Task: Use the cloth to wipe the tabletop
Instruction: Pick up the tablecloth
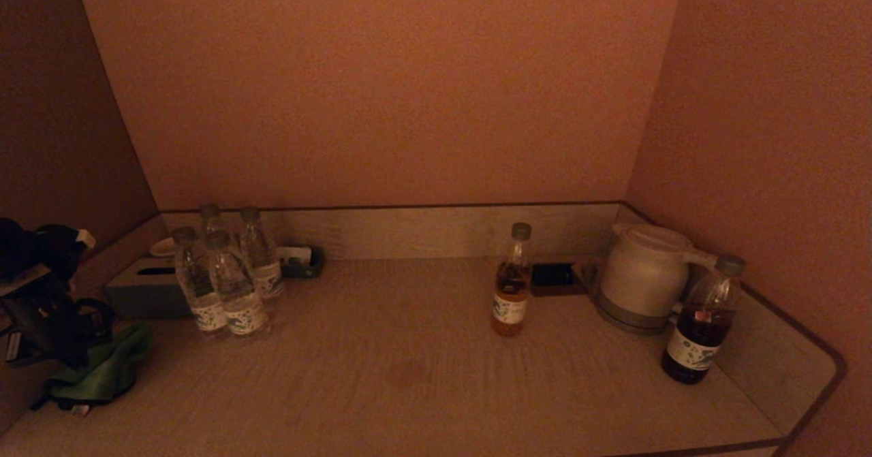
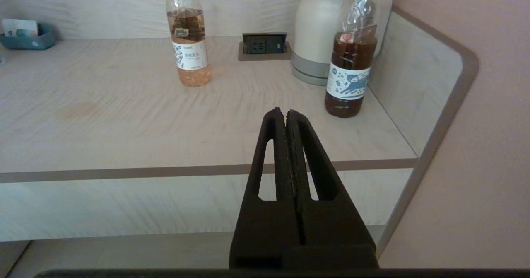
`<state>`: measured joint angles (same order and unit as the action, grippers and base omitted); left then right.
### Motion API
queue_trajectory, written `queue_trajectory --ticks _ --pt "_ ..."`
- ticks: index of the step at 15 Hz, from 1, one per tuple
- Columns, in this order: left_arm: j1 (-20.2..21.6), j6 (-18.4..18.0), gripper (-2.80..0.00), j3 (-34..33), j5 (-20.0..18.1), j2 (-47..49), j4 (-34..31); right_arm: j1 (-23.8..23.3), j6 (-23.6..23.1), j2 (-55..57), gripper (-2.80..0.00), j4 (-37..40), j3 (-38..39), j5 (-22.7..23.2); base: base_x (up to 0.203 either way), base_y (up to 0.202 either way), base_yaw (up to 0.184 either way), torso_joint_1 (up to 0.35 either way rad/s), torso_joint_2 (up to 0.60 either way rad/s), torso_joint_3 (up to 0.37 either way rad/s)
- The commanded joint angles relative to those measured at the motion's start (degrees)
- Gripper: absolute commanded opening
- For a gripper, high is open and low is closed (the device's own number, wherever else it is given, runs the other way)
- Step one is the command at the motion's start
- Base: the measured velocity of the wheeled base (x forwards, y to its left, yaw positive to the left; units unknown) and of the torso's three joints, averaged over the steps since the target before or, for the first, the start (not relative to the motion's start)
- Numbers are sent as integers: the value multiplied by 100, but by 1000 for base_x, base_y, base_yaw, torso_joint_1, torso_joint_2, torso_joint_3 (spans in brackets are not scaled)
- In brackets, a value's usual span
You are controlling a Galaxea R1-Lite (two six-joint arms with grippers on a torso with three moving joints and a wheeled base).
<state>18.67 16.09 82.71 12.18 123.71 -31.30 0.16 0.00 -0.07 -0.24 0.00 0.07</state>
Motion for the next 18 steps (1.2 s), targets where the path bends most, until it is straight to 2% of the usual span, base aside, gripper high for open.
queue_trajectory --ticks 1,4,5,14,16,18 --pt "5 -71 -280 247 1 54 -27 2 0 7 -280 -2 0 1 0 0 0 0 0 0" --pt "5 -165 -280 470 -14 48 -60 2 0 7 -280 -2 0 1 0 0 0 0 0 0" --pt "5 -186 0 501 -5 57 -69 2 0 7 -280 -2 0 1 0 0 0 0 0 0" --pt "-20 -274 0 836 -27 505 -25 2 0 7 -280 -2 0 1 0 0 0 0 0 0" --pt "-37 -260 0 1060 -420 900 -19 2 0 7 -280 -2 0 1 0 0 0 0 0 0" --pt "-39 -256 0 1072 -444 909 -16 2 0 7 -280 -2 0 1 0 0 0 0 0 0"
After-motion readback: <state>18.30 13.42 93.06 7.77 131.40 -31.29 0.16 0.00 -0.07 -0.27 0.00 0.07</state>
